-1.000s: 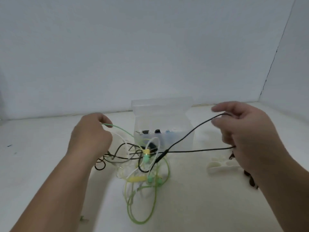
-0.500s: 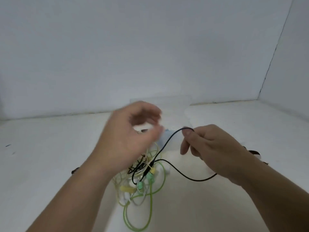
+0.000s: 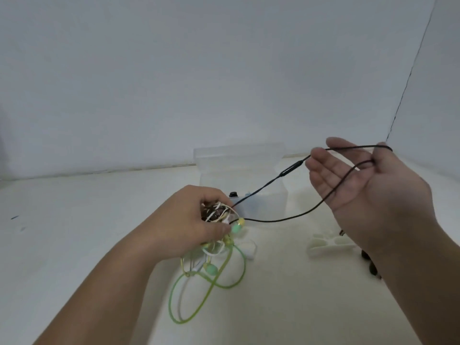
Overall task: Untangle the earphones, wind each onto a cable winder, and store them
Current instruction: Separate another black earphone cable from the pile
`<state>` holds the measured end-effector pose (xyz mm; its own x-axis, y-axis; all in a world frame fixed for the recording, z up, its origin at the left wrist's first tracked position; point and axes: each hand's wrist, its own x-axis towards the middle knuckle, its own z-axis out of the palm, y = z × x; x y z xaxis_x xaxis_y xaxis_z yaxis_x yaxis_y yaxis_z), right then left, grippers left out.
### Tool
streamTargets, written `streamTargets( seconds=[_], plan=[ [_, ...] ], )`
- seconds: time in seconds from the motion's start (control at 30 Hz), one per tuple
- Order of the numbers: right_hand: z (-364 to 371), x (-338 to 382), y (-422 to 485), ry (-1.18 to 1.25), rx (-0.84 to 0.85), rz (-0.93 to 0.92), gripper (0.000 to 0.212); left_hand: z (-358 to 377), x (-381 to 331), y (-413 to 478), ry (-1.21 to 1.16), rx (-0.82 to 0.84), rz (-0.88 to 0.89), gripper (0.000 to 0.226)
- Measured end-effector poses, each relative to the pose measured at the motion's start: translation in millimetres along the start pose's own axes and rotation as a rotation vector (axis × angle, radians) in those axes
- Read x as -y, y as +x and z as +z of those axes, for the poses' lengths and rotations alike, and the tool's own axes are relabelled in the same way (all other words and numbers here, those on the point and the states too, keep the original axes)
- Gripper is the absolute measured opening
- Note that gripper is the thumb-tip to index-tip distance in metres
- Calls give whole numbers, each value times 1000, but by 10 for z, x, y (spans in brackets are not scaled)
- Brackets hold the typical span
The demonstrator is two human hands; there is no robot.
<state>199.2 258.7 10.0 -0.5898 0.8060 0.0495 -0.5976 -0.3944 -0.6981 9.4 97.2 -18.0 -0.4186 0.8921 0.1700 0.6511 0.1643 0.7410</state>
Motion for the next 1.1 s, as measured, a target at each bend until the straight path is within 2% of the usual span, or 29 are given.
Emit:
streamTargets(
  seconds=[0.13, 0.2, 0.27, 0.33, 0.4, 0.43, 0.5, 0.57, 0.6, 0.7, 0.77, 0.83, 0.87, 0.93, 1.0, 1.03, 1.1],
  plan=[
    [-37, 6, 7, 11, -41, 17, 59, -54, -12, 4, -150, -69, 10, 21],
    [-45, 9, 1, -60, -41, -11, 55, -73, -19, -9, -157, -102, -13, 21],
    [-69, 12, 13, -194, -51, -57, 41, -69, -35, -8, -205, -181, -50, 16],
    [-87, 29, 30, -494, -48, -122, 23, -66, -30, 22, -276, -379, -87, 11],
    [-117, 22, 40, -1045, 15, -198, 8, -97, -14, 67, -364, -640, -155, 10],
    [-131, 1, 32, -1332, 92, -201, 9, -123, -17, 78, -395, -735, -199, 10],
    [-165, -75, 8, -1761, 283, -50, 24, -171, -11, 81, -455, -814, -252, 14],
    [-187, -138, -3, -1959, 347, 163, 34, -189, -6, 73, -461, -801, -245, 24],
    [-193, -152, 7, -2009, 325, 194, 33, -182, -13, 64, -434, -787, -237, 28],
    [-165, -120, 55, -2074, 169, 89, 33, -166, -23, 56, -344, -730, -246, 36],
    [-164, -79, 80, -2001, -37, -108, 31, -182, -4, 62, -352, -684, -261, 37],
    [-194, -42, 96, -1740, -254, -340, 26, -215, 14, 56, -334, -648, -271, 42],
    [-201, -19, 103, -1539, -344, -386, 24, -224, 23, 50, -294, -635, -284, 42],
    [-166, 28, 121, -958, -402, -282, 23, -212, 58, 47, -168, -620, -316, 35],
    [-125, 27, 144, -384, -281, -67, 26, -189, 119, 65, -41, -619, -350, 29],
    [-129, 17, 165, -231, -245, -11, 27, -179, 140, 69, 1, -619, -367, 30],
    [-183, 9, 221, -160, -278, -35, 28, -171, 181, 77, 67, -620, -392, 30]
  ],
)
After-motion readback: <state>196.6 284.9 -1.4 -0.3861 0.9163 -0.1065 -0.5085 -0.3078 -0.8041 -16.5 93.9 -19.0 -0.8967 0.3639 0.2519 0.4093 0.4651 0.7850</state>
